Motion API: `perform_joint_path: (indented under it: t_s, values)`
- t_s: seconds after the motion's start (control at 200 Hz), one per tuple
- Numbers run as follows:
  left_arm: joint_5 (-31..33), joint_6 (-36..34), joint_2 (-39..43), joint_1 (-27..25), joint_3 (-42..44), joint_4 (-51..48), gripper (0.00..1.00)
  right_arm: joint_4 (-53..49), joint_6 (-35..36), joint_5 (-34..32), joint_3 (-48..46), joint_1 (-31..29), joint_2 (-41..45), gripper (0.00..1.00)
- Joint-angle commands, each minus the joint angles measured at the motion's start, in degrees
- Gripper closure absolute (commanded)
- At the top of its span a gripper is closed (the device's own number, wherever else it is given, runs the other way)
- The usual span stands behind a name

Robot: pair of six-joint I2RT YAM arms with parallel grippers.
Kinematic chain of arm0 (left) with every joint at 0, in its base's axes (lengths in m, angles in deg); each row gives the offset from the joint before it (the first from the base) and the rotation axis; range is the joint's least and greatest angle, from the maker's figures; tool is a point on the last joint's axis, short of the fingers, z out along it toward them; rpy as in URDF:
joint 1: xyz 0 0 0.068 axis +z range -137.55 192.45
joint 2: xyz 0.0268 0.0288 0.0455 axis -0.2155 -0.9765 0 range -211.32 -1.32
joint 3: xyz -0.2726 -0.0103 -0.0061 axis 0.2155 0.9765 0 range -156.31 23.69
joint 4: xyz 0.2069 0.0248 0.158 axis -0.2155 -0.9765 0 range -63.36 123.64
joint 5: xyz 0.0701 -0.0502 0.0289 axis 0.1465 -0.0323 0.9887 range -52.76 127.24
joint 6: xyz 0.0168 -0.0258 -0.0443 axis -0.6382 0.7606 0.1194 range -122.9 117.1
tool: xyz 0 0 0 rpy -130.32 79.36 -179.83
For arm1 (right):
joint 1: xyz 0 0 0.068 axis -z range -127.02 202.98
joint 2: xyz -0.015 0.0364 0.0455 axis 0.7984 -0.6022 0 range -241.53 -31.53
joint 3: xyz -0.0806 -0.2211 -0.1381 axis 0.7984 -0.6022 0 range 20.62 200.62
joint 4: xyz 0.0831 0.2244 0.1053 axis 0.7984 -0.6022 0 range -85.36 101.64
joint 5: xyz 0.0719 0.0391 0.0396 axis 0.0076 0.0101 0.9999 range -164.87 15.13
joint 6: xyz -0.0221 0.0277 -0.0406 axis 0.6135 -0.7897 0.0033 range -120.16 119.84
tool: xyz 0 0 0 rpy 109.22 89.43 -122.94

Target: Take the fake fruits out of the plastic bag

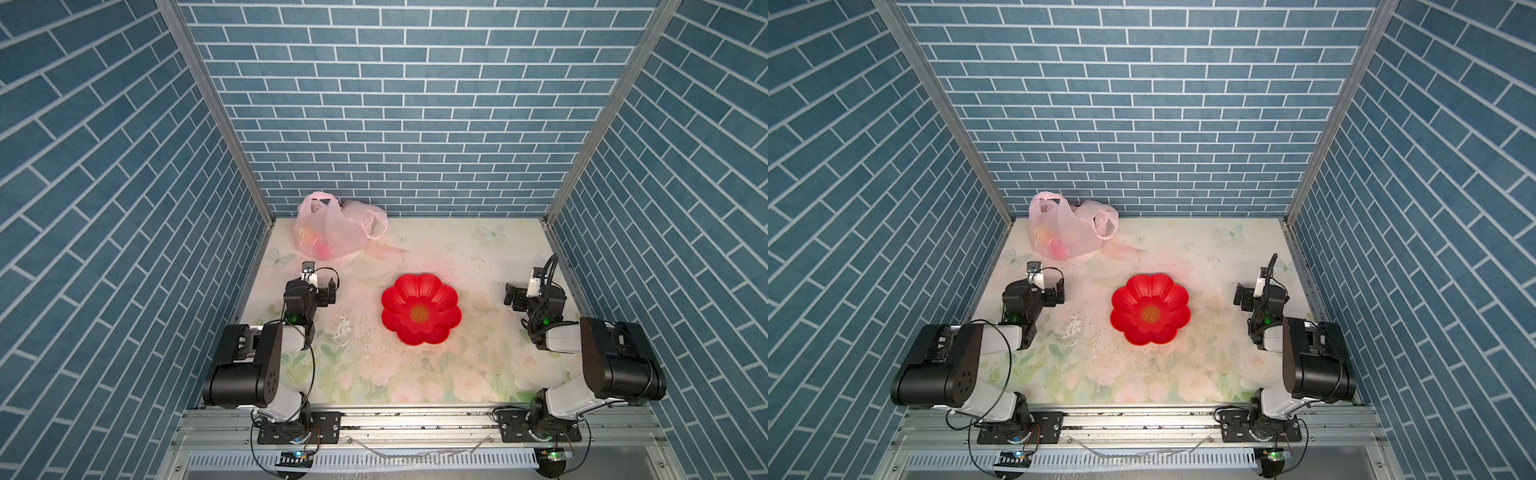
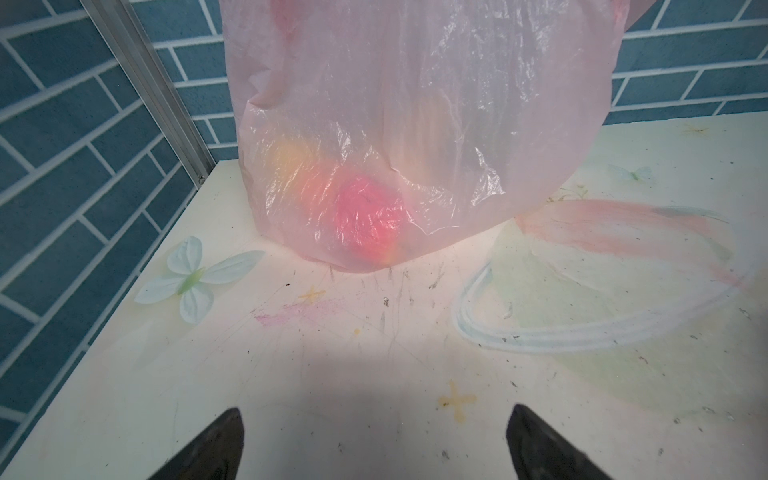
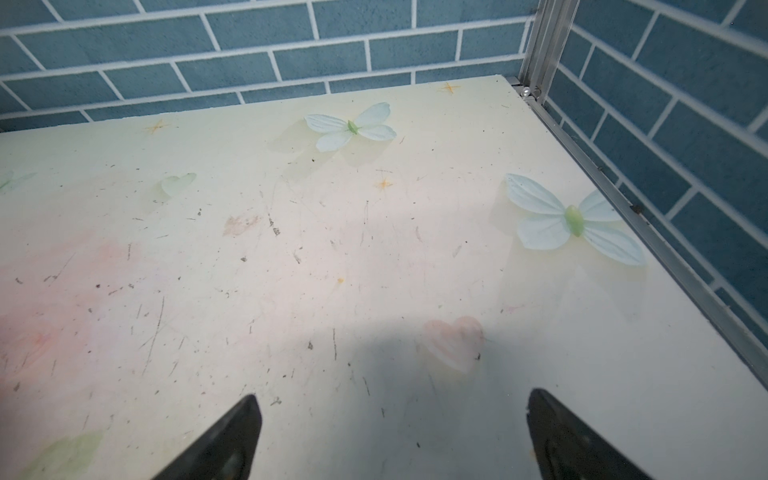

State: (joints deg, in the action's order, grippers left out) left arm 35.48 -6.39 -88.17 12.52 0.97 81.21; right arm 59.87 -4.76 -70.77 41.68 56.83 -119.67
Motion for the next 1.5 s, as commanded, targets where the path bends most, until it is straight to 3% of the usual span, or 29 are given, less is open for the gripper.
perform_joint_path:
  t_s: [0.0,0.055,0.135,0.235,0.29,0.365,0.4,0.445,0.53,0.735,0.91,1.115,1.325,1.495]
  values:
    - [1.75,0.22,2.19,-0.19,-3.09,-7.72,0.01,-0.45,0.92,-3.2,1.62,-0.08,1.82,0.01]
    - [3.16,0.91,4.62,-0.19,-7.48,-16.28,0.01,-5.68,-0.1,-5.89,2.22,-0.08,5.9,0.01]
    - [5.7,2.51,6.62,-0.16,-14.89,-32.02,0.01,-20.89,-5.13,-10.69,6.26,-0.08,12.29,0.01]
    - [7.0,6.76,8.72,-0.19,-19.86,-40.36,0.01,-36.53,-11.55,-12.39,11.41,-0.08,18.26,0.01]
    - [11.78,14.48,10.75,-0.17,-21.53,-44.2,0.01,-42.74,-17.7,-14.66,12.77,-0.01,21.25,0.01]
    - [21.85,32.63,13.32,0.24,-25.5,-56.19,0.01,-49.54,-23.19,-13.91,14.13,0.09,24.09,0.01]
    - [20.71,37.95,14.34,1.39,-27.04,-60.72,0.01,-51.55,-24.2,-11.55,15.04,0.1,24.59,0.01]
    - [13.67,40.37,15.6,3.49,-27.43,-61.37,0.01,-54.13,-24.68,-7.22,16.46,0.1,24.68,0.01]
    - [1.58,38.91,17.89,4.29,-28.49,-57.47,0.01,-57.85,-26.81,-0.75,18.58,-0.44,24.63,0.01]
    - [-10.99,36.79,18.24,2.03,-38.72,-67.97,0.01,-68.15,-24.57,-0.61,24.29,-8.98,22.54,0.01]
    - [-8.55,29.15,17.75,-1.96,-45.9,-77.02,0.01,-73.5,-25.75,-2.51,28.33,-16.83,20.41,0.01]
    - [-10.81,26.41,18.76,-6.56,-43.47,-72.13,0.01,-75.45,-29.76,-4.53,29.12,-24.48,17.02,0.01]
    - [-12.42,23.29,20.02,-8.07,-43.24,-73.28,0.01,-75.46,-34.52,-4.61,28.85,-30.31,15.05,0.16]
    - [-18.33,23.25,21.45,-8.56,-41.01,-69.79,0.01,-71.67,-37.44,-1.65,27.37,-32.8,12.18,0.26]
